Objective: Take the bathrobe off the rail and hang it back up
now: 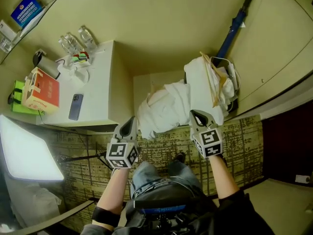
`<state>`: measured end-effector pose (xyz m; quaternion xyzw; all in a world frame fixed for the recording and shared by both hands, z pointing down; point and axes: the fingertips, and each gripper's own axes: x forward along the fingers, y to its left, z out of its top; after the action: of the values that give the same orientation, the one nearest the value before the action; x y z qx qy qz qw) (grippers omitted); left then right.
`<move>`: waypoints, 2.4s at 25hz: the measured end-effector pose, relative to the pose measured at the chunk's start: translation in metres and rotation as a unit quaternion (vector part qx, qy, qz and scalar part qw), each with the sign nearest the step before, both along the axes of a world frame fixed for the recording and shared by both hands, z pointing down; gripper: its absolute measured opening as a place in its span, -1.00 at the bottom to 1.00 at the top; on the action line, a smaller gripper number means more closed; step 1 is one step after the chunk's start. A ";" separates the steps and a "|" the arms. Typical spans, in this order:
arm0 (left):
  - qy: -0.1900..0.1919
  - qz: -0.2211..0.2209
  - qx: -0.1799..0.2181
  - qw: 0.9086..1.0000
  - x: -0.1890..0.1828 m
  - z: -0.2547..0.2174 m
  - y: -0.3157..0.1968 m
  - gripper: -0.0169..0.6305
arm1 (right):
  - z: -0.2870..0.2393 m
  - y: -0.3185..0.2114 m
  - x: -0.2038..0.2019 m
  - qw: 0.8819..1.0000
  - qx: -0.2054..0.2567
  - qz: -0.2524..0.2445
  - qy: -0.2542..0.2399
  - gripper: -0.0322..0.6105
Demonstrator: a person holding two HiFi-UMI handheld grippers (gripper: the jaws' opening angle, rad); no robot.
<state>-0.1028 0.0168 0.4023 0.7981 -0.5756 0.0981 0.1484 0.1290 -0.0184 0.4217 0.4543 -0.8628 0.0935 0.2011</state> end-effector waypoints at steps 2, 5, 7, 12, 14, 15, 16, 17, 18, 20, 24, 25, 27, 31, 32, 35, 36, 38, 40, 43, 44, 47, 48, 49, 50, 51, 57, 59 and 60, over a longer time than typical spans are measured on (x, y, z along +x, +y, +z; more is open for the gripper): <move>-0.004 0.004 -0.003 1.000 0.008 0.003 -0.010 -0.95 | 0.003 -0.012 -0.002 1.000 -0.002 -0.008 -0.001 -0.83; -0.011 0.016 -0.014 1.000 0.017 0.010 -0.026 -0.91 | 0.005 -0.027 -0.007 1.000 -0.003 -0.013 -0.009 -0.83; -0.010 0.024 -0.019 0.999 0.021 0.017 -0.041 -0.91 | 0.010 -0.038 -0.011 1.000 -0.003 -0.016 -0.007 -0.83; -0.010 0.054 -0.042 0.998 0.028 0.055 -0.090 -0.84 | 0.036 -0.073 -0.024 1.000 -0.011 -0.012 0.012 -0.83; -0.015 0.066 -0.056 0.996 0.026 0.074 -0.112 -0.79 | 0.052 -0.087 -0.037 1.000 -0.019 -0.011 0.014 -0.83; -0.018 0.070 -0.060 0.996 0.023 0.085 -0.124 -0.77 | 0.061 -0.094 -0.044 1.000 -0.023 -0.012 0.016 -0.83; -0.020 0.073 -0.063 0.995 0.021 0.098 -0.137 -0.74 | 0.071 -0.102 -0.052 0.999 -0.025 -0.014 0.019 -0.83; -0.023 0.076 -0.069 0.994 0.019 0.113 -0.149 -0.69 | 0.082 -0.111 -0.060 0.999 -0.027 -0.016 0.021 -0.83; -0.027 0.080 -0.076 0.993 0.017 0.129 -0.161 -0.65 | 0.094 -0.120 -0.067 0.999 -0.029 -0.017 0.023 -0.83; -0.037 0.091 -0.092 0.991 0.016 0.164 -0.183 -0.57 | 0.122 -0.140 -0.081 0.999 -0.037 -0.018 0.024 -0.83; -0.053 0.106 -0.121 0.986 0.020 0.232 -0.225 -0.47 | 0.178 -0.179 -0.103 0.998 -0.048 -0.019 0.030 -0.83; -0.056 0.106 -0.130 0.984 0.020 0.250 -0.233 -0.43 | 0.192 -0.188 -0.107 0.998 -0.052 -0.017 0.031 -0.83; -0.058 0.111 -0.147 0.981 0.022 0.285 -0.249 -0.33 | 0.221 -0.205 -0.112 0.997 -0.064 -0.010 0.033 -0.83; -0.068 0.119 -0.176 0.975 0.024 0.352 -0.279 -0.29 | 0.281 -0.236 -0.125 0.995 -0.087 -0.003 0.038 -0.83; -0.072 0.118 -0.182 0.973 0.023 0.367 -0.287 -0.29 | 0.296 -0.243 -0.128 0.995 -0.091 -0.004 0.040 -0.83; -0.085 0.115 -0.203 0.969 0.019 0.415 -0.311 -0.29 | 0.342 -0.260 -0.135 0.993 -0.099 -0.005 0.057 -0.83; -0.089 0.116 -0.211 0.967 0.018 0.432 -0.319 -0.29 | 0.358 -0.266 -0.135 0.993 -0.103 -0.003 0.063 -0.83; -0.097 0.122 -0.224 0.962 0.018 0.464 -0.331 -0.22 | 0.386 -0.277 -0.137 0.992 -0.114 0.006 0.062 -0.83; -0.108 0.133 -0.233 0.957 0.017 0.493 -0.340 -0.21 | 0.408 -0.286 -0.139 0.991 -0.123 0.015 0.053 -0.83; -0.124 0.150 -0.249 0.949 0.013 0.534 -0.348 -0.19 | 0.432 -0.293 -0.147 0.991 -0.124 0.018 0.047 -0.83; -0.127 0.155 -0.256 0.946 0.012 0.546 -0.351 -0.17 | 0.438 -0.294 -0.149 0.991 -0.123 0.017 0.046 -0.83; -0.134 0.168 -0.273 0.938 0.009 0.574 -0.356 -0.09 | 0.452 -0.298 -0.155 0.992 -0.119 0.012 0.047 -0.83; -0.135 0.172 -0.277 0.936 0.009 0.581 -0.358 -0.07 | 0.456 -0.300 -0.156 0.992 -0.118 0.011 0.047 -0.83; -0.135 0.176 -0.280 0.934 0.009 0.586 -0.361 -0.06 | 0.460 -0.302 -0.157 0.992 -0.117 0.010 0.048 -0.83; -0.134 0.178 -0.281 0.933 0.009 0.591 -0.364 -0.06 | 0.463 -0.304 -0.158 0.992 -0.117 0.010 0.048 -0.83; -0.132 0.179 -0.283 0.933 0.009 0.594 -0.367 -0.06 | 0.466 -0.305 -0.158 0.992 -0.116 0.010 0.047 -0.83; -0.136 0.179 -0.302 0.926 -0.002 0.620 -0.377 -0.06 | 0.474 -0.310 -0.165 0.993 -0.112 0.008 0.044 -0.83; -0.142 0.172 -0.305 0.926 -0.009 0.629 -0.382 -0.06 | 0.477 -0.312 -0.167 0.993 -0.112 0.007 0.045 -0.83; -0.142 0.174 -0.305 0.925 -0.010 0.632 -0.384 -0.06 | 0.478 -0.312 -0.167 0.993 -0.112 0.007 0.045 -0.83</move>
<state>-0.1129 -0.3668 1.0340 0.7794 -0.3852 0.4057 0.2821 -0.0380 -0.3308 0.8998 0.4385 -0.8340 0.1697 0.2888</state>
